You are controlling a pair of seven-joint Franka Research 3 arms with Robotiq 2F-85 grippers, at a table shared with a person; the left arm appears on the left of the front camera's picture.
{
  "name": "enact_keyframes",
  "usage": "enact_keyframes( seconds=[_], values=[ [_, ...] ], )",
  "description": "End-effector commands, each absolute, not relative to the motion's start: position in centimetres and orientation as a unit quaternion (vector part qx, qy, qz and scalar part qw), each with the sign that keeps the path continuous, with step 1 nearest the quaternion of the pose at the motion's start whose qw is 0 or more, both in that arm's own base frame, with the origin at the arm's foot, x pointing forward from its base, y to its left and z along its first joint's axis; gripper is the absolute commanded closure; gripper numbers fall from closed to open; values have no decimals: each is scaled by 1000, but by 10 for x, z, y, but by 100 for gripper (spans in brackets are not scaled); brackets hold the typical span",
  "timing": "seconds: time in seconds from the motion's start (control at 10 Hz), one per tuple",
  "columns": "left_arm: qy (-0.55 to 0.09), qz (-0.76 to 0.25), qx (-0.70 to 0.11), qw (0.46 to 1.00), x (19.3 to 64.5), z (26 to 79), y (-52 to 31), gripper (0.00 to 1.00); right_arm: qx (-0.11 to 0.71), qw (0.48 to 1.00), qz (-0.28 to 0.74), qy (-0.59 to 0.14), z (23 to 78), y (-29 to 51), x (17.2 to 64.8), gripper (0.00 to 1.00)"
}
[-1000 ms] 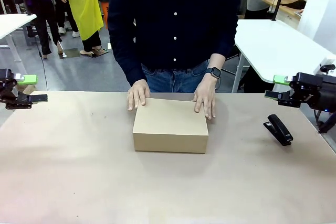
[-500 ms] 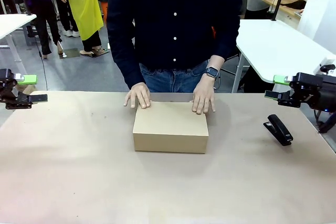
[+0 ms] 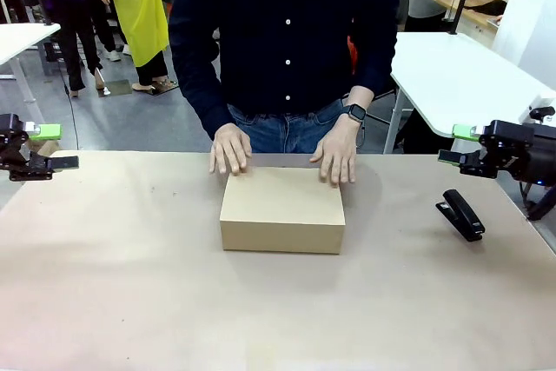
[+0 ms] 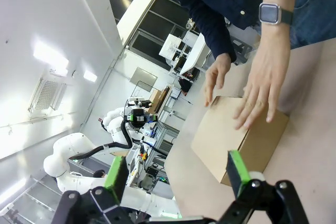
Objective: Pack the items into the box.
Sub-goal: Close the Mailer Box.
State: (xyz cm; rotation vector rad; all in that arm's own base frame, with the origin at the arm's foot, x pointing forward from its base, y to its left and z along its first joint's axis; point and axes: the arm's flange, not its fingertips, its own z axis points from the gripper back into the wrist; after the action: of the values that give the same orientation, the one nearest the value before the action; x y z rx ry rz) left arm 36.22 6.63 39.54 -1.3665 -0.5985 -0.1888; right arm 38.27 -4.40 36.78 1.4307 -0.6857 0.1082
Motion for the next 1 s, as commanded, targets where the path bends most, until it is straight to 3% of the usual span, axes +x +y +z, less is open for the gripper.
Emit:
enact_keyframes(
  seconds=[0.0, 0.9],
  values=[
    [-280, -92, -616, 730, 361, 397, 68, 0, 645, 697, 51, -310, 370, -43, 383, 0],
    [-280, -92, -616, 730, 361, 397, 68, 0, 645, 697, 51, -310, 370, -43, 383, 0]
  ],
)
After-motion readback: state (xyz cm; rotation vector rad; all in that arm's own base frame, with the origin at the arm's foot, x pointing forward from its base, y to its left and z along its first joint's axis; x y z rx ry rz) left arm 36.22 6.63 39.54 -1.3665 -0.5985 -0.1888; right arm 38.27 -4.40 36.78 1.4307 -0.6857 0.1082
